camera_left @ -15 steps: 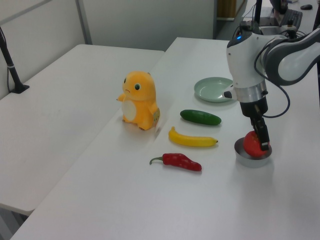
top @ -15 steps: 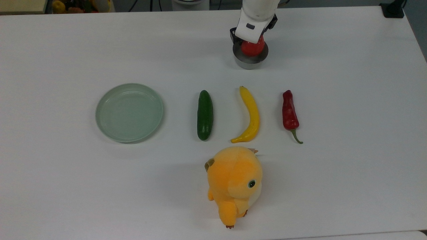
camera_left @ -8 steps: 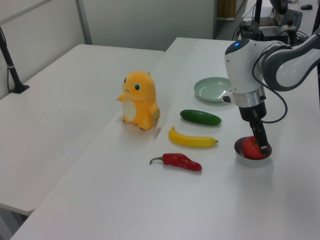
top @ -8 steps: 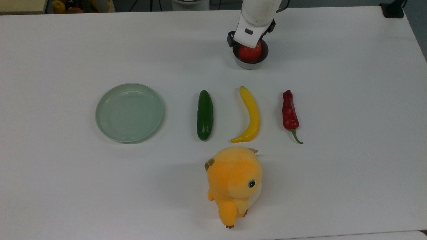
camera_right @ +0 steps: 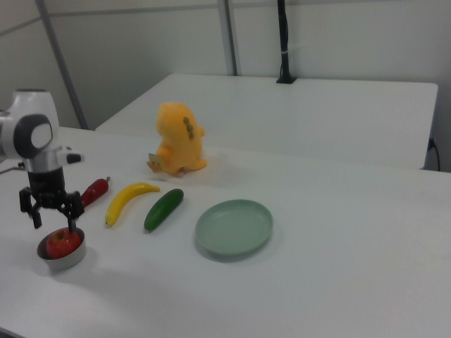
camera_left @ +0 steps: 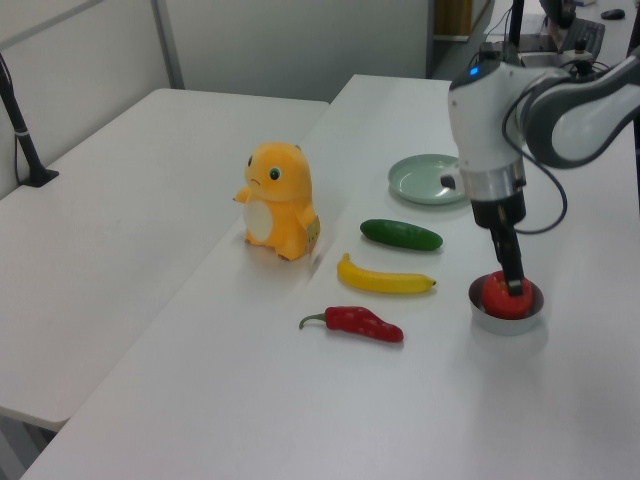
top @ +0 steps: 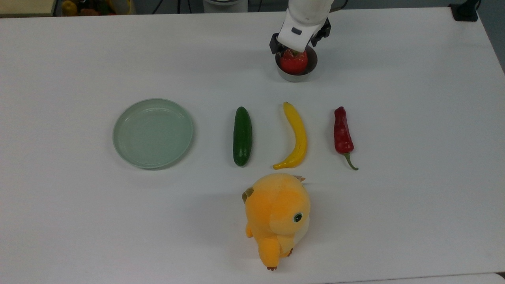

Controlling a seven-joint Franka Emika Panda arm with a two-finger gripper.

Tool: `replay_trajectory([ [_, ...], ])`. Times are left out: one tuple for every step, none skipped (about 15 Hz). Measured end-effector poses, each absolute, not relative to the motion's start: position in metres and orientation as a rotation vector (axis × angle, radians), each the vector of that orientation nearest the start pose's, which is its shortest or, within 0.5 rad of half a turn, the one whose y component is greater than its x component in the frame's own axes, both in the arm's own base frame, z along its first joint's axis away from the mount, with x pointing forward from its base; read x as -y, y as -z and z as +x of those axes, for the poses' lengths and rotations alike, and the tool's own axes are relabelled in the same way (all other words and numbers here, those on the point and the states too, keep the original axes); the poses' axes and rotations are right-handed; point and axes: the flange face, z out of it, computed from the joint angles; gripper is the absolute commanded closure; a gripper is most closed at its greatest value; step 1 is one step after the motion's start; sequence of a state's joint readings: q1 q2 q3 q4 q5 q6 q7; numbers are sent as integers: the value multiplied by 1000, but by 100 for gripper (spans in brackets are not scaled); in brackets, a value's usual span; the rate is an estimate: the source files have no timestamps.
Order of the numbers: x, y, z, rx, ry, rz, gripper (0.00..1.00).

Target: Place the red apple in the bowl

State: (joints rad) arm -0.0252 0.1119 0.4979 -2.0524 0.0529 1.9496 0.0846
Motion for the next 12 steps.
replay_trajectory([
  [-248, -390, 487, 543, -320, -3040, 0],
  [-246, -410, 490, 513, -301, -3054, 0],
  [-240, -434, 495, 473, -285, -3069, 0],
  [-229, -461, 501, 432, -267, -3081, 0],
  [-216, -490, 507, 388, -244, -3090, 0],
  [-192, -533, 516, 317, -191, -3098, 0],
  [-176, -558, 521, 270, -146, -3100, 0],
  [-159, -581, 525, 219, -93, -3101, 0],
  [-131, -610, 527, 139, -15, -3101, 0],
  [-113, -624, 527, 96, 21, -3100, 0],
  [-97, -632, 527, 60, 46, -3098, 0],
  [-81, -637, 527, 25, 61, -3095, 0],
])
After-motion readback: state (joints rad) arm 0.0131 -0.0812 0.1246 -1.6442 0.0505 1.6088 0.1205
